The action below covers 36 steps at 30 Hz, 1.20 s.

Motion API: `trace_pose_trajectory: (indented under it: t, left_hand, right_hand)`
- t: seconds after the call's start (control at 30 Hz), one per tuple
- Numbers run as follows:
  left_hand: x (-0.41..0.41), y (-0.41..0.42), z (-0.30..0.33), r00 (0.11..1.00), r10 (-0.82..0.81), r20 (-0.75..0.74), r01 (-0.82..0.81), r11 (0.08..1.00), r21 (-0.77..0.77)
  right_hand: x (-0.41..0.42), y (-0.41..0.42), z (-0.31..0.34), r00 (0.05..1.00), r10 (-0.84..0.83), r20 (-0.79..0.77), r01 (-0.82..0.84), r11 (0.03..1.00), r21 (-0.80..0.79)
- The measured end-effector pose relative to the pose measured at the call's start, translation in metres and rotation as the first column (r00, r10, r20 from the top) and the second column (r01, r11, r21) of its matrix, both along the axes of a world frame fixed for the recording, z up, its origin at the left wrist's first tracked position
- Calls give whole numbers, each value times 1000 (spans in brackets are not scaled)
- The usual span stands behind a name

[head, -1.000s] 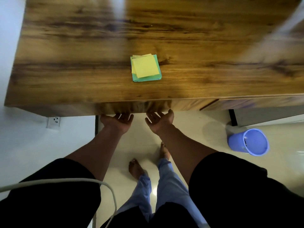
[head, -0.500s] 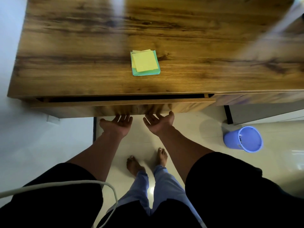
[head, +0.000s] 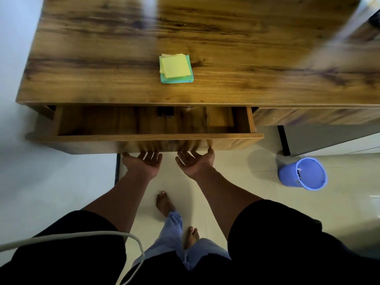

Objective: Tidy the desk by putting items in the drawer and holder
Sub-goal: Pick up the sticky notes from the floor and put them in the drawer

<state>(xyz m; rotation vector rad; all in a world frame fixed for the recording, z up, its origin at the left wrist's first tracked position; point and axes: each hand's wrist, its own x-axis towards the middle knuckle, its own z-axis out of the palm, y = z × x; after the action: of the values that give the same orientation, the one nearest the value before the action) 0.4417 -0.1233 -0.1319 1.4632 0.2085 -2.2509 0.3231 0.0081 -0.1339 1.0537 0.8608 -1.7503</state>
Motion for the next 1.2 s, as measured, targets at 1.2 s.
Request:
trace_pose_trajectory:
  t: [1.2]
  left_hand:
    - [48,25,101,66,236,970,691,-712,126]
  right_hand:
    - [10,26,108,-705,706,76,64,-43,997]
